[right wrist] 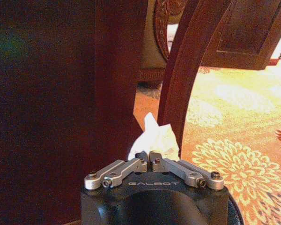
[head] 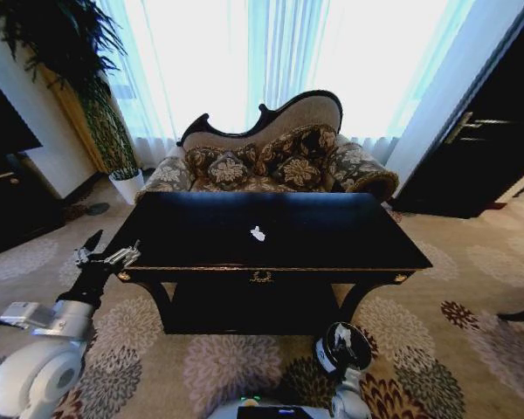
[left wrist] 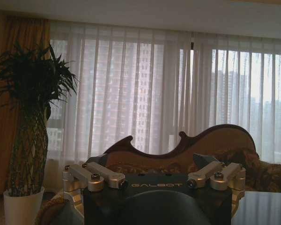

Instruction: Move to the front of the table and place the trash on the table into the trash bin.

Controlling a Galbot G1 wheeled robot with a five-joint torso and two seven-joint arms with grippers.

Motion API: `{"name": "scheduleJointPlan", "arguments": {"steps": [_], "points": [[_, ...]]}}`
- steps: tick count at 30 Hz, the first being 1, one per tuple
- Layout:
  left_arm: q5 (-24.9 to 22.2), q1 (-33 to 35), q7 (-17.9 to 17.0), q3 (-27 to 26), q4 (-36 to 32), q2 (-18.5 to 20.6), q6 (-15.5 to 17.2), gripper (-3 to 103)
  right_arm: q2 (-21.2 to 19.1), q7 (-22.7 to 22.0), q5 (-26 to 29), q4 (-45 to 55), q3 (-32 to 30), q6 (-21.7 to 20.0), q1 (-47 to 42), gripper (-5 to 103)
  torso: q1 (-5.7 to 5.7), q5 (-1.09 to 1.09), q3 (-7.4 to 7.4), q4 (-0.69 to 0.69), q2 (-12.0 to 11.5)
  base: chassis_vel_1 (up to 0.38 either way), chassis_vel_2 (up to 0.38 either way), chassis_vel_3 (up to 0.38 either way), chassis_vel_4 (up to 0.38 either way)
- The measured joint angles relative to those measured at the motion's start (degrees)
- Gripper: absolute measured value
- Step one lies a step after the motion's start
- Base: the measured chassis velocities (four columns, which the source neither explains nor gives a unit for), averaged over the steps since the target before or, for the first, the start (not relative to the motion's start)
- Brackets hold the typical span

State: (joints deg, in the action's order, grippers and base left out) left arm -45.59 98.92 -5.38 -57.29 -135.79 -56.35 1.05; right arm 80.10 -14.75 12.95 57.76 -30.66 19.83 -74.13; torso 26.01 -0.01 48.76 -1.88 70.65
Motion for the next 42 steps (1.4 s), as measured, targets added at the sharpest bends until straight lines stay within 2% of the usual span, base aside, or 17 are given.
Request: {"name": "scheduleJointPlan", "arguments": {"steps": [11,13,16,19,21,25,27,28,29,31,34,35,36,37,39,40,42], "points": [[0.0,0.0,0.0,0.0,0.0,0.0,0.0,100,-1.37,0.11,-1.34,-11.57,-0.57,-1.2,8.14,-2,0.0,0.0,0.0,0.02,0.0,0.0,0.0,0.0,0.0],[0.0,0.0,0.0,0.0,0.0,0.0,0.0,100,-1.51,0.23,0.0,-12.56,-0.76,-1.37,8.28,9,0.0,0.0,0.0,0.02,0.0,0.0,0.0,0.0,0.0],[0.0,0.01,0.0,0.0,0.0,0.0,0.0,100,-1.61,0.55,0.91,-13.31,-0.99,-1.68,8.14,14,0.0,0.0,0.0,0.01,0.0,0.0,0.0,0.0,0.0],[0.0,0.0,0.0,0.0,0.0,0.0,0.0,100,-2.02,1.14,1.81,-16.01,-1.38,-2.06,8.5,30,0.0,-0.01,0.0,0.01,0.0,0.0,0.0,0.0,0.0],[0.0,0.0,0.0,0.0,0.0,0.0,0.0,100,-2.02,1.3,1.84,-16.36,-1.4,-2.06,8.6,30,0.0,0.0,0.0,0.01,0.0,0.0,0.0,0.0,0.0],[0.0,0.0,0.0,0.0,0.0,0.0,0.0,100,-1.57,1.68,1.92,-17.22,-1.48,-2.07,9.52,52,0.0,0.0,-0.01,0.02,0.0,0.0,0.0,0.0,0.0],[0.0,0.0,0.0,0.0,0.0,0.0,0.0,100,-1.46,1.74,1.88,-17.23,-1.46,-2.09,9.58,52,0.0,0.0,-0.01,0.02,0.0,0.0,0.0,0.0,0.0],[0.0,0.0,0.0,0.0,0.0,0.0,0.0,100,-1.34,1.88,1.77,-17.39,-1.38,-2.11,9.59,63,0.0,0.0,-0.01,0.02,0.01,0.0,0.0,0.0,0.0],[0.0,0.0,0.0,0.0,0.0,0.0,0.0,100,-1.29,2.0,1.69,-17.7,-1.34,-2.11,9.59,63,0.0,0.0,-0.01,0.02,0.0,0.0,0.0,0.0,0.0],[0.0,0.0,0.0,0.0,0.0,0.0,0.0,100,-1.26,2.08,1.68,-18.06,-1.32,-2.11,9.59,73,0.0,0.0,-0.01,0.01,0.0,0.0,0.0,0.0,0.0],[0.0,0.0,0.0,0.0,0.0,0.0,0.0,100,-1.14,2.15,1.69,-17.99,-1.3,-2.07,9.42,79,0.0,0.0,-0.01,0.02,0.0,0.0,0.0,0.0,0.0],[0.0,0.0,0.0,0.0,0.0,0.0,0.0,100,-0.9,2.23,1.7,-17.29,-1.23,-2.02,8.93,90,0.0,-0.01,-0.01,0.02,0.0,0.0,0.0,0.0,0.0],[0.0,0.0,0.0,0.0,0.0,0.0,0.0,100,-0.9,2.23,1.7,-17.29,-1.23,-2.02,8.93,90,0.0,-0.01,-0.01,0.02,0.0,0.0,0.0,0.0,0.0],[0.0,0.0,0.0,0.0,0.0,0.0,0.0,100,-0.76,2.25,1.71,-16.78,-1.19,-2.01,8.64,95,0.0,-0.01,-0.01,0.01,0.0,0.0,0.0,0.0,0.0],[0.0,0.0,0.0,0.0,0.0,0.0,0.0,100,-0.59,2.26,1.71,-16.22,-1.17,-2.0,8.31,95,0.0,-0.01,-0.01,0.01,0.0,0.0,0.0,0.0,0.0],[0.0,0.0,0.0,0.0,0.0,0.0,0.0,100,-0.3,2.3,1.7,-15.49,-1.14,-2.0,7.84,99,0.0,-0.01,-0.01,0.02,0.01,0.0,0.0,0.0,0.0],[0.0,0.0,0.0,0.0,0.0,0.0,0.0,100,0.31,2.32,1.59,-14.12,-1.15,-1.88,6.8,100,0.0,-0.01,-0.01,0.02,0.0,0.0,0.0,0.0,0.0]]}}
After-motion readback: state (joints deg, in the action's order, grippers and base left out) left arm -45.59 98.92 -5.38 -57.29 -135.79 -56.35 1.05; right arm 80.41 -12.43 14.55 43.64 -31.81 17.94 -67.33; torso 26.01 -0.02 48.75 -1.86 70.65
